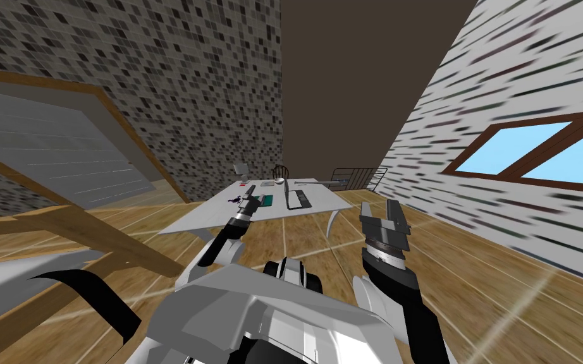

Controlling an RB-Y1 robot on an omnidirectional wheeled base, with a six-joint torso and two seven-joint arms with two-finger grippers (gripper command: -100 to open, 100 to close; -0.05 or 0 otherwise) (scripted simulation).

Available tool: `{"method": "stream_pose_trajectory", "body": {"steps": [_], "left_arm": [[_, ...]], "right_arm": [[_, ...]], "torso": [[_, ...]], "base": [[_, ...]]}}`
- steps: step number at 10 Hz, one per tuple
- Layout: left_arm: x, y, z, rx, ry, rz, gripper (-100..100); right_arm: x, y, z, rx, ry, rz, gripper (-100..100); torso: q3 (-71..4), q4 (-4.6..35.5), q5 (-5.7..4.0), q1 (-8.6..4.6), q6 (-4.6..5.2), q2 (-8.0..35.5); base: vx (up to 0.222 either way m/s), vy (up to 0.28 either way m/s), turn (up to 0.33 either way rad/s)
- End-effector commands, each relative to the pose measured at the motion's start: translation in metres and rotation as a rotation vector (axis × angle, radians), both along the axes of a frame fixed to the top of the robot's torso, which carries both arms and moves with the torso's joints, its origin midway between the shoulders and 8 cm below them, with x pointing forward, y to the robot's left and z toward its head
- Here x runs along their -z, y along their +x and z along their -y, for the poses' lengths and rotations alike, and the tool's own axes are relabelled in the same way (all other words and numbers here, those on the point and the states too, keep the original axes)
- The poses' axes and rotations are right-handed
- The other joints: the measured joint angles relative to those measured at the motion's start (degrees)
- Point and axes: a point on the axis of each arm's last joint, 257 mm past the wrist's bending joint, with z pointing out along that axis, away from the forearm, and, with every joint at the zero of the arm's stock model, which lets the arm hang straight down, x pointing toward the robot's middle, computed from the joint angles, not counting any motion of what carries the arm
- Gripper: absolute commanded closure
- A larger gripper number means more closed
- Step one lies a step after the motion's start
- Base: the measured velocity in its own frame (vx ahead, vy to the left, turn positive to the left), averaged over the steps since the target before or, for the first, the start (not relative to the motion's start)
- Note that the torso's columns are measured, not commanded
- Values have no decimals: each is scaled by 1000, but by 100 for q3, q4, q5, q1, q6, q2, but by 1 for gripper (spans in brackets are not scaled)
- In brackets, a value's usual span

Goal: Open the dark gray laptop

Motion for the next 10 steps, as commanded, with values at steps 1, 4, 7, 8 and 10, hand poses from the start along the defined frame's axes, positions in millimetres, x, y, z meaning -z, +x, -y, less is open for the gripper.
{"method": "stream_pose_trajectory", "body": {"steps": [1,4,7,8,10], "left_arm": [[9,6,1,3,-44,-46,-100],[18,12,2,11,-82,-95,-100],[29,17,5,27,-101,-148,-100],[32,19,7,33,-104,-167,-100],[40,22,10,47,-109,-206,-100]], "right_arm": [[0,0,0,0,0,0,0],[0,0,0,0,0,0,0],[0,0,0,0,0,0,0],[0,0,0,0,0,0,0],[0,0,0,0,0,0,0]], "torso": [[-1,0,0,-1,0,-2],[1,0,-1,-3,0,2],[-3,-1,0,-1,0,-4],[-2,-1,0,-1,0,-4],[0,0,0,-1,0,0]], "base": [[57,-38,-7],[45,-40,-6],[51,-39,-6],[48,-33,-5],[49,-31,-6]]}}
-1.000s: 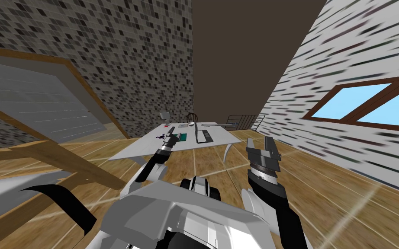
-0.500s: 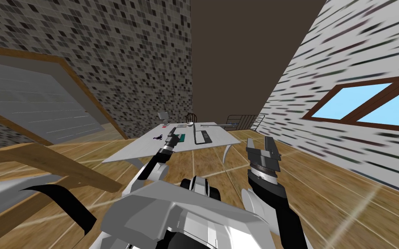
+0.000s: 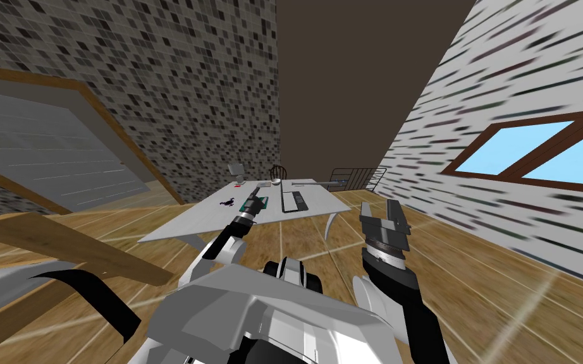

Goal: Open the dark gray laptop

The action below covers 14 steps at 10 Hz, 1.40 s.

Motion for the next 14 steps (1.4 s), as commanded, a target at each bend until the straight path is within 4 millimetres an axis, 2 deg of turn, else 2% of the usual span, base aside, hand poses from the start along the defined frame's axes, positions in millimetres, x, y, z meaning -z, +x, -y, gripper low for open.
{"method": "stream_pose_trajectory", "body": {"steps": [1,8,14], "left_arm": [[12,4,4,20,-9,-55,-100],[41,12,16,56,-100,-200,-100],[54,18,29,54,-296,-276,-100]], "right_arm": [[0,0,0,0,0,0,0],[0,0,0,0,0,0,0],[0,0,0,0,0,0,0]], "torso": [[-1,-1,-1,-2,0,-3],[-3,-1,0,1,0,-5],[-5,-4,1,-2,7,-8]], "base": [[62,-40,-7],[59,-44,-8],[57,-45,-5]]}}
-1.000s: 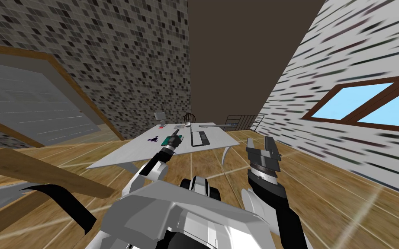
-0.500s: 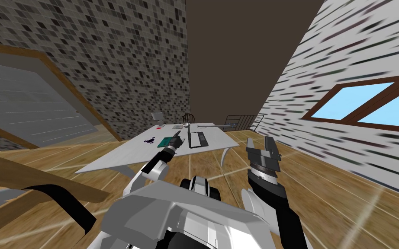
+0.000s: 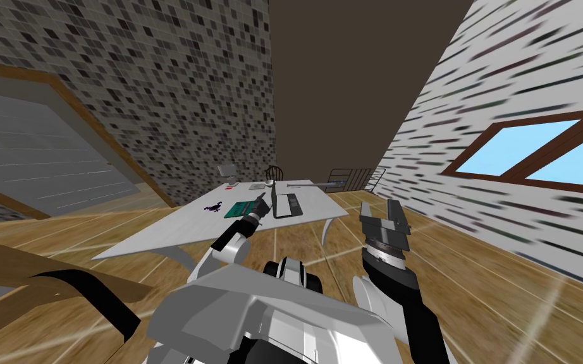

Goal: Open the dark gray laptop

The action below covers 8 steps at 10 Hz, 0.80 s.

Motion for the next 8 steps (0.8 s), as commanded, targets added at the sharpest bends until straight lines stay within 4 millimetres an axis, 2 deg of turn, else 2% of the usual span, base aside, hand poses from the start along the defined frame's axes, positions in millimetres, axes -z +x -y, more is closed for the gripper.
{"method": "stream_pose_trajectory", "body": {"steps": [1,3,8], "left_arm": [[2,2,5,-16,-93,-20,-100],[2,2,4,-19,-99,-19,-100],[1,-31,42,25,-82,-20,-100]], "right_arm": [[0,0,0,0,0,0,0],[0,0,0,0,0,0,0],[0,0,0,0,0,0,0]], "torso": [[-2,-1,0,1,-1,-3],[0,1,0,2,-3,1],[-7,-3,1,7,-7,-11]], "base": [[33,-19,-7],[14,-10,-1],[96,37,80]]}}
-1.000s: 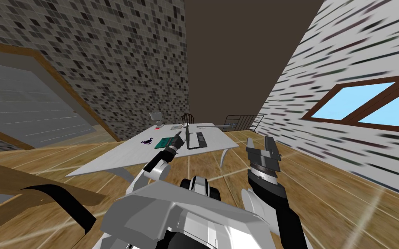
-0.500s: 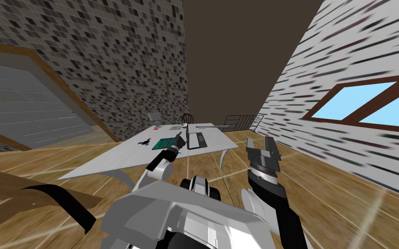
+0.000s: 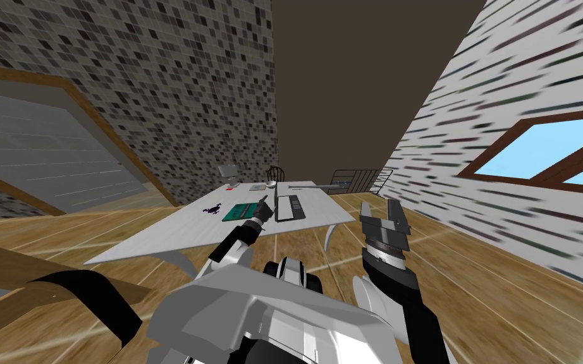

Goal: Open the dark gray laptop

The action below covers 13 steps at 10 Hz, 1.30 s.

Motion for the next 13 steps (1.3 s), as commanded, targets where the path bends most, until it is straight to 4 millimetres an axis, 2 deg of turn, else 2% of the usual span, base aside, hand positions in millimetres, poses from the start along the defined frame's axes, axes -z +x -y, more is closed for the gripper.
{"method": "stream_pose_trajectory", "body": {"steps": [1,5,7,8,9,13], "left_arm": [[-1,-12,13,15,1,-1,-100],[-7,-39,40,42,-8,3,-100],[-9,-46,45,45,-12,2,-100],[-6,-42,42,44,-10,0,-100],[-4,-33,33,36,-4,-1,100],[-1,-12,13,15,1,-2,100]], "right_arm": [[0,0,0,0,0,0,0],[0,0,0,0,0,0,0],[0,0,0,0,0,0,0],[0,0,0,0,0,0,0],[0,0,0,0,0,0,0],[0,0,0,0,0,0,0]], "torso": [[2,3,-1,1,0,5],[7,5,-1,-3,-1,12],[6,2,-1,-6,3,10],[7,3,-3,-10,1,12],[12,6,-3,-11,3,20],[14,8,-1,-3,0,23]], "base": [[84,29,17],[88,30,71],[82,23,34],[35,7,15],[-56,-24,-103],[-108,-36,-64]]}}
